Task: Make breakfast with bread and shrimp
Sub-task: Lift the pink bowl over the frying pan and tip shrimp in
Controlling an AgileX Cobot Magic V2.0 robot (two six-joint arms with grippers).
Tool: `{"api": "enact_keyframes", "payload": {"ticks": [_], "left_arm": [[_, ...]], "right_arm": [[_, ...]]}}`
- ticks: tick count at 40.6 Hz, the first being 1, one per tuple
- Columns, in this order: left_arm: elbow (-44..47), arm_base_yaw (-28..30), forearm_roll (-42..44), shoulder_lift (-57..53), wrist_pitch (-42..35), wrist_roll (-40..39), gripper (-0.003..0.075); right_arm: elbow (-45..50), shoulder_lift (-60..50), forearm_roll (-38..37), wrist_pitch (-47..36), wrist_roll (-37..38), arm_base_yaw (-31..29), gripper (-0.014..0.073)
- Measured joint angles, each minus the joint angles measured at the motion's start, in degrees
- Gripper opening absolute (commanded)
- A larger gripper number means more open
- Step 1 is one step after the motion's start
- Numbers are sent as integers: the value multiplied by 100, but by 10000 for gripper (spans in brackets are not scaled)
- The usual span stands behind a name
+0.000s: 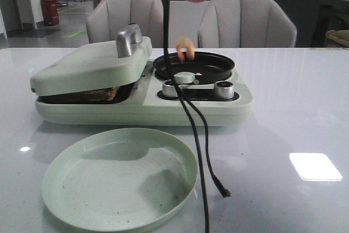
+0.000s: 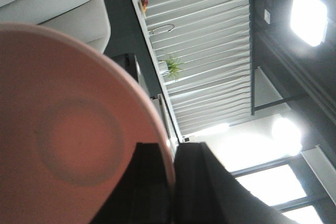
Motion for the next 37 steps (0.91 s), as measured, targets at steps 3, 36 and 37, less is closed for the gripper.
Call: {"api": "enact_keyframes", "payload": {"ticks": [3,36,37], "left_arm": [[0,0,0,0,0,0,101],[0,0,0,0,0,0,101],[0,0,0,0,0,0,101]], "right_arm": [[-4,107,65,10,0,0,45],[702,-2143,5217,237,-763,-1251,44],[828,-2264,5396,247,-823,-1403,44]]}}
